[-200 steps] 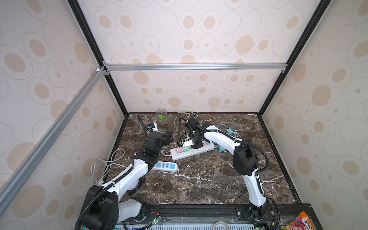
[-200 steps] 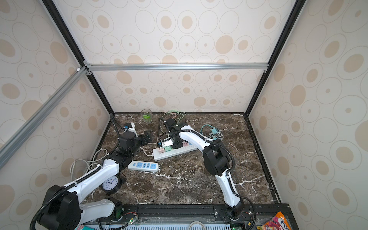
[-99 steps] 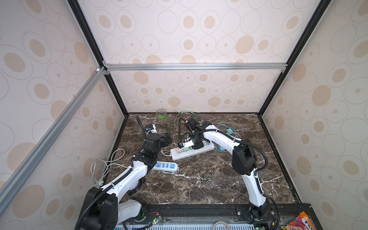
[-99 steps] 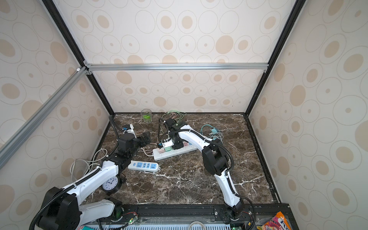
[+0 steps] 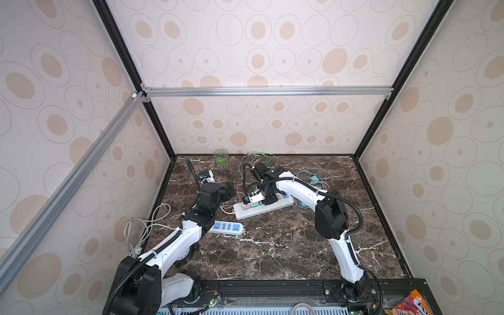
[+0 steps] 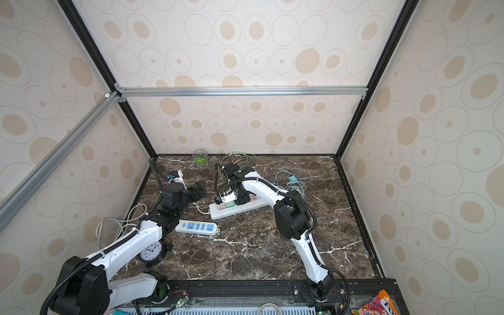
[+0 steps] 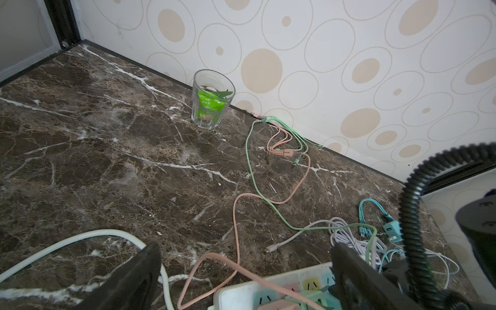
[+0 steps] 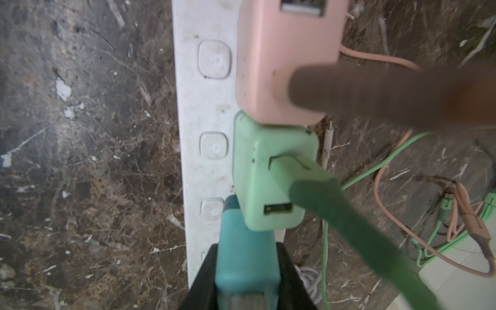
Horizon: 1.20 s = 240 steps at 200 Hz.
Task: Insert plugs into power strip
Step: Insert the plug into the socket.
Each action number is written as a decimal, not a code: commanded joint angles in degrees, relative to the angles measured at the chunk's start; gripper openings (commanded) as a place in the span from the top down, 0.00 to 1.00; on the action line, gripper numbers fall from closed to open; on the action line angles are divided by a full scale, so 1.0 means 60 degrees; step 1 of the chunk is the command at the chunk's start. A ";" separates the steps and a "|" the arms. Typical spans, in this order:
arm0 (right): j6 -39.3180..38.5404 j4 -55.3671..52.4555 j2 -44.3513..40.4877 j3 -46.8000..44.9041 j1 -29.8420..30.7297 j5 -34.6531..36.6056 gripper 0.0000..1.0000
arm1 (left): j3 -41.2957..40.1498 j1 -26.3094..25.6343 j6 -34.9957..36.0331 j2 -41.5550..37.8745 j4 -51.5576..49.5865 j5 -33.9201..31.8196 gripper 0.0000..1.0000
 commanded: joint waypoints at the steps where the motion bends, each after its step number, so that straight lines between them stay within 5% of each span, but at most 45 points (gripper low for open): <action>1: 0.0499 -0.2392 0.0611 0.0165 0.0148 -0.0089 1.00 | -0.0004 0.0089 0.0050 -0.0176 0.0001 -0.0061 0.02; 42: 0.1350 -0.3067 0.0267 0.0147 0.0414 -0.0564 1.00 | 0.0043 0.0116 0.0069 -0.0096 0.0005 -0.0019 0.02; 100: 0.2619 -0.3165 0.1183 0.0381 0.0587 0.0371 1.00 | 0.0116 0.0133 0.0098 -0.0039 -0.0078 0.0056 0.02; 152: 0.3652 -0.1808 0.0650 -0.0802 0.0778 0.1278 1.00 | 0.0163 0.0134 0.0130 0.0016 -0.0053 0.0097 0.02; 174: 0.3370 -0.0802 -0.0310 -0.1681 0.0753 0.0979 0.68 | 0.0243 0.0135 0.0171 0.0102 -0.0072 0.0156 0.02; 184: 0.3122 -0.0233 -0.0823 -0.2192 0.0754 0.0724 0.41 | 0.0264 0.0134 0.0185 0.0138 -0.0079 0.0193 0.02; 189: 0.2981 0.0007 -0.1076 -0.2444 0.0753 0.0591 0.06 | 0.0287 0.0134 0.0186 0.0145 -0.0077 0.0201 0.02; 191: 0.2925 0.0085 -0.1165 -0.2537 0.0753 0.0530 0.01 | 0.0289 0.0134 0.0186 0.0148 -0.0079 0.0213 0.02; 240: 0.2629 0.0346 -0.2477 -0.3775 0.0673 0.0028 0.00 | 0.0393 0.0133 0.0200 0.0192 -0.0137 0.0319 0.02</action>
